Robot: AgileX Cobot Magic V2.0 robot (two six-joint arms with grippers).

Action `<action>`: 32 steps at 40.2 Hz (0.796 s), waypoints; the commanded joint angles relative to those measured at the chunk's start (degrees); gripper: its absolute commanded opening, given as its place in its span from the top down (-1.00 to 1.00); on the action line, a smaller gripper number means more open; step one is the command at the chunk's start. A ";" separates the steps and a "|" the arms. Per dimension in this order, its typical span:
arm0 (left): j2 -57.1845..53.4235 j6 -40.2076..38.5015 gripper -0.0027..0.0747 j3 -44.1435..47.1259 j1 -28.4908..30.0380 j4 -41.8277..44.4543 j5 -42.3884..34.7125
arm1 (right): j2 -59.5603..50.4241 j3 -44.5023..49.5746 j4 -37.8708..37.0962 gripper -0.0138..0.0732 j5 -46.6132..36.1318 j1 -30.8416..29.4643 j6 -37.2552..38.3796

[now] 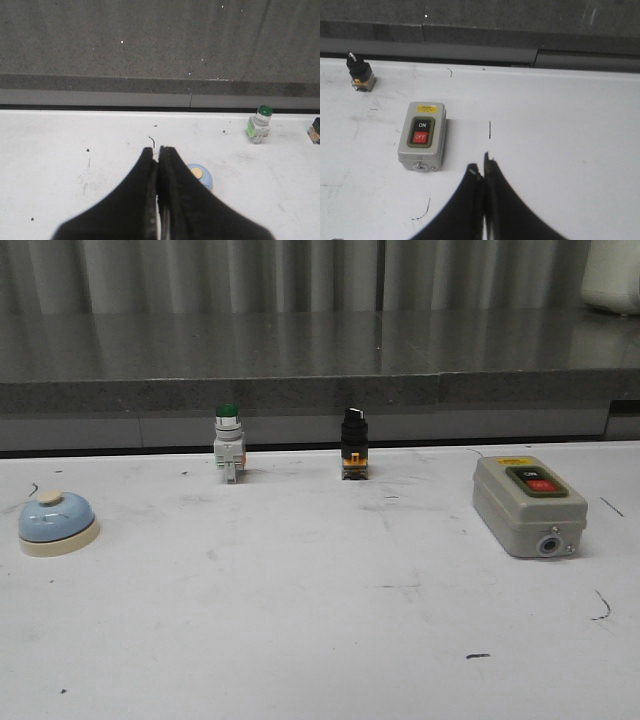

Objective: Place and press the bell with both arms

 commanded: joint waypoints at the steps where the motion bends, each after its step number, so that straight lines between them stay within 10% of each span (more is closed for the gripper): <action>1: 2.32 -0.26 0.98 -2.07 0.14 0.07 -4.48 | 3.09 -1.92 -0.63 0.84 -4.18 -0.36 -0.41; 11: 5.50 -0.26 0.60 -2.07 0.14 0.07 -4.48 | 6.40 -1.92 -0.63 0.66 -4.70 -0.36 -0.74; 20: 7.19 -0.26 -0.51 -2.07 0.14 0.07 -4.48 | 6.40 -1.92 -0.63 -0.52 -6.67 -0.36 -1.67; 32: 15.20 -0.26 -0.54 -3.23 -6.05 0.22 -4.33 | 6.40 -1.92 -0.63 -0.73 -6.72 -0.36 -1.67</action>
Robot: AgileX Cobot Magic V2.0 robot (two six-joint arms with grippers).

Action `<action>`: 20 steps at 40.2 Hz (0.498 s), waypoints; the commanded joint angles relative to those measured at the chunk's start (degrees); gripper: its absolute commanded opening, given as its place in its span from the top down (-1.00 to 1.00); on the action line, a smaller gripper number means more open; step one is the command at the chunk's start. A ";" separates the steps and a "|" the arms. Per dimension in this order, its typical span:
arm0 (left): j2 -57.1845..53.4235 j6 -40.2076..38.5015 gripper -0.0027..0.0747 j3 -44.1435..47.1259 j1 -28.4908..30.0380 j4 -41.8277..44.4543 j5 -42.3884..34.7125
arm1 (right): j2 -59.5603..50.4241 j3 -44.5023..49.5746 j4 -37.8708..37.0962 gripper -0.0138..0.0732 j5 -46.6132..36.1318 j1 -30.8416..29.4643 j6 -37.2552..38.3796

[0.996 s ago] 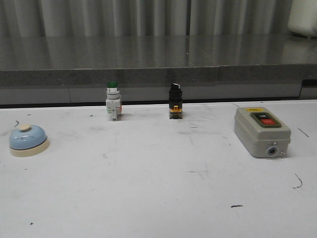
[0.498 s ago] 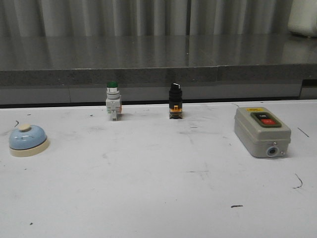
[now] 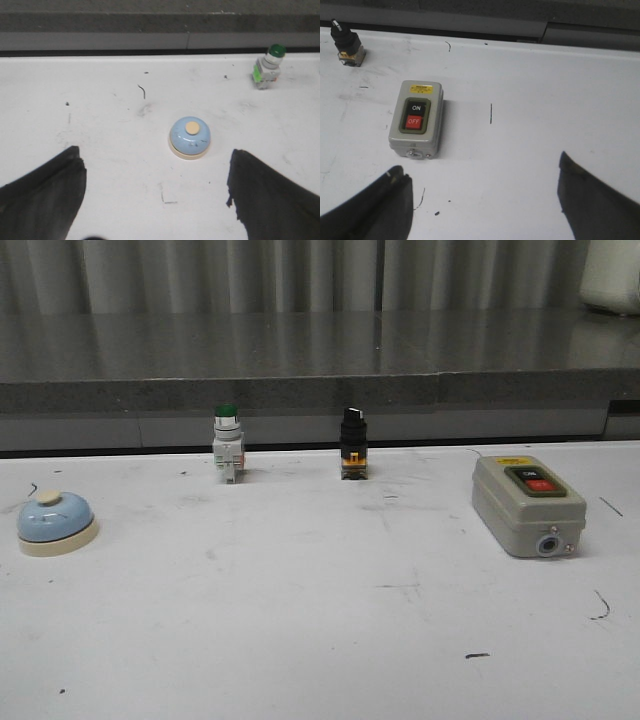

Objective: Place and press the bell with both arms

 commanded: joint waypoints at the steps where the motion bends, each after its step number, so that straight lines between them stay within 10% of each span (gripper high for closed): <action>1: 3.04 -0.26 -0.54 -3.25 -3.31 0.29 -4.02 | -0.02 -1.92 -0.63 -0.73 -4.24 -0.36 -0.40; 20: 27.84 -0.26 -0.54 -16.32 -6.17 -0.13 0.35 | -0.02 -1.92 -0.63 -0.73 -4.24 -0.36 -0.40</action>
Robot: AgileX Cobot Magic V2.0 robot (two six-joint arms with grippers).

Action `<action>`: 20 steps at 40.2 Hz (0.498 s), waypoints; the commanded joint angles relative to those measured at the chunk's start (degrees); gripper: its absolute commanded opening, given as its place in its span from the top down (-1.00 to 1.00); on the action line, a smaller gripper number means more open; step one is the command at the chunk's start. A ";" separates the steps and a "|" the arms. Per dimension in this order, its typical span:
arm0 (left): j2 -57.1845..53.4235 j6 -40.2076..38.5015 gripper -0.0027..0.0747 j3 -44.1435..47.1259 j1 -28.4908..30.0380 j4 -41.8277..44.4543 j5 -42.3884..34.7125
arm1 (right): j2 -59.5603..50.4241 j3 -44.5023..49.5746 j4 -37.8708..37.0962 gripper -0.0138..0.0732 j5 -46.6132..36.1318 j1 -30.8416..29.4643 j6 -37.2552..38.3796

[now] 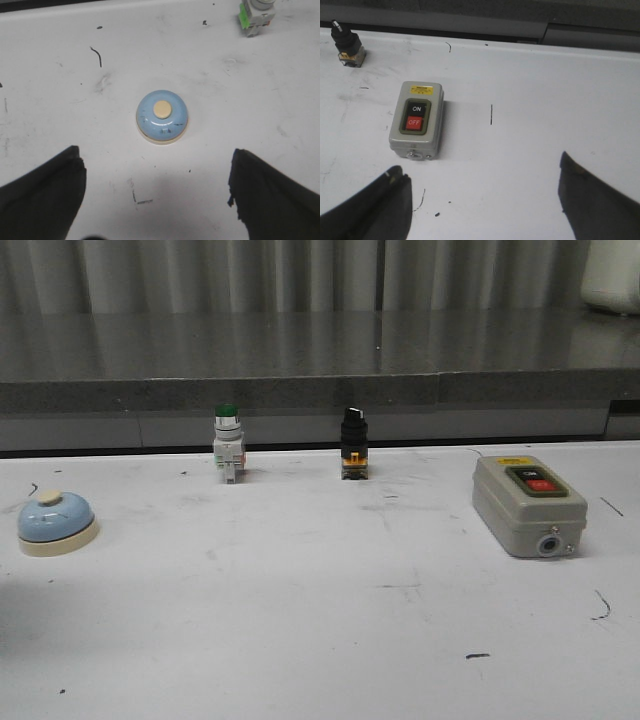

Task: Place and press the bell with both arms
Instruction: 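Lower the left gripper over the blue bell and grip its sides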

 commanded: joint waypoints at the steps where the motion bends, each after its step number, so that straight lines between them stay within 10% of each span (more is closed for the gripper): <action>1: 3.65 -0.26 -0.54 -4.79 -0.38 -0.46 -2.14 | -0.02 -1.92 -0.63 -0.73 -4.20 -0.36 -0.40; 20: 25.29 -0.26 -0.54 -14.76 -0.38 -0.46 -2.15 | -0.02 -1.92 -0.63 -0.73 -4.20 -0.36 -0.40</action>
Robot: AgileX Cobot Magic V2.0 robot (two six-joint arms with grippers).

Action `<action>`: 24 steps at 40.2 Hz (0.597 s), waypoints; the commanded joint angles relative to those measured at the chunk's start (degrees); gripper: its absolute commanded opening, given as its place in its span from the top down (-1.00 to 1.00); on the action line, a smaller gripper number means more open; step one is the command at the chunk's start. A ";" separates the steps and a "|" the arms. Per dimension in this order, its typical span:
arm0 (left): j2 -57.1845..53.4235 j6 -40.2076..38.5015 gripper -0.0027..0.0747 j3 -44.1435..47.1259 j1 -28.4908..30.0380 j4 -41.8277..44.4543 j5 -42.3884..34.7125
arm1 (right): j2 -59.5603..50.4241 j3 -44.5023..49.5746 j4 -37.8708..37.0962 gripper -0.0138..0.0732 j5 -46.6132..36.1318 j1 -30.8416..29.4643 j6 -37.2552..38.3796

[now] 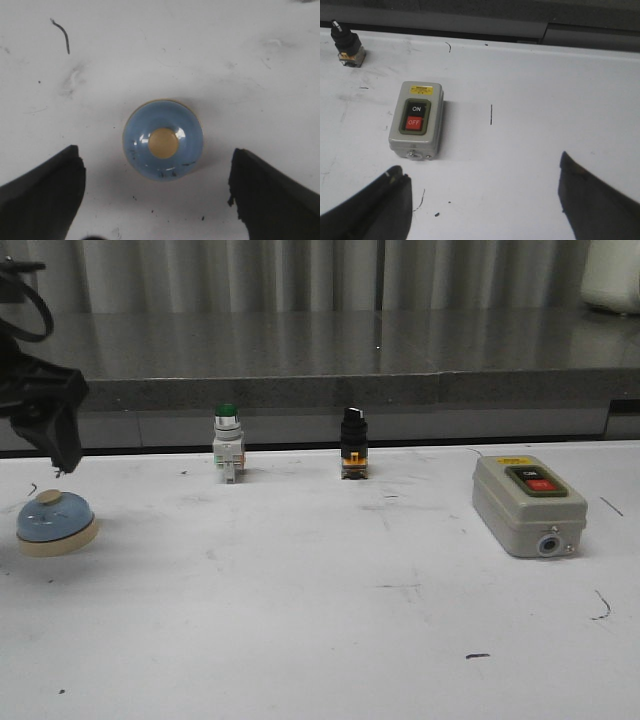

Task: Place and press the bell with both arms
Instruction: 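Lower the left gripper over the blue bell and grip its sides, then lift the bell with the left gripper and carry it toward the table center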

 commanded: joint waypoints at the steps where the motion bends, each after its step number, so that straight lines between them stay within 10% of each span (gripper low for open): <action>1: 1.18 -0.26 -0.54 -2.83 -0.38 -0.24 -2.66 | -0.02 -1.92 -0.61 -0.73 -4.20 -0.36 -0.40; 16: 9.31 -0.26 -0.52 -3.19 -0.38 -0.34 -6.47 | -0.02 -1.92 -0.61 -0.73 -4.20 -0.36 -0.40; 24: 9.52 -0.26 0.00 -3.19 -0.38 -0.50 -6.76 | -0.02 -1.92 -0.61 -0.73 -4.20 -0.36 -0.40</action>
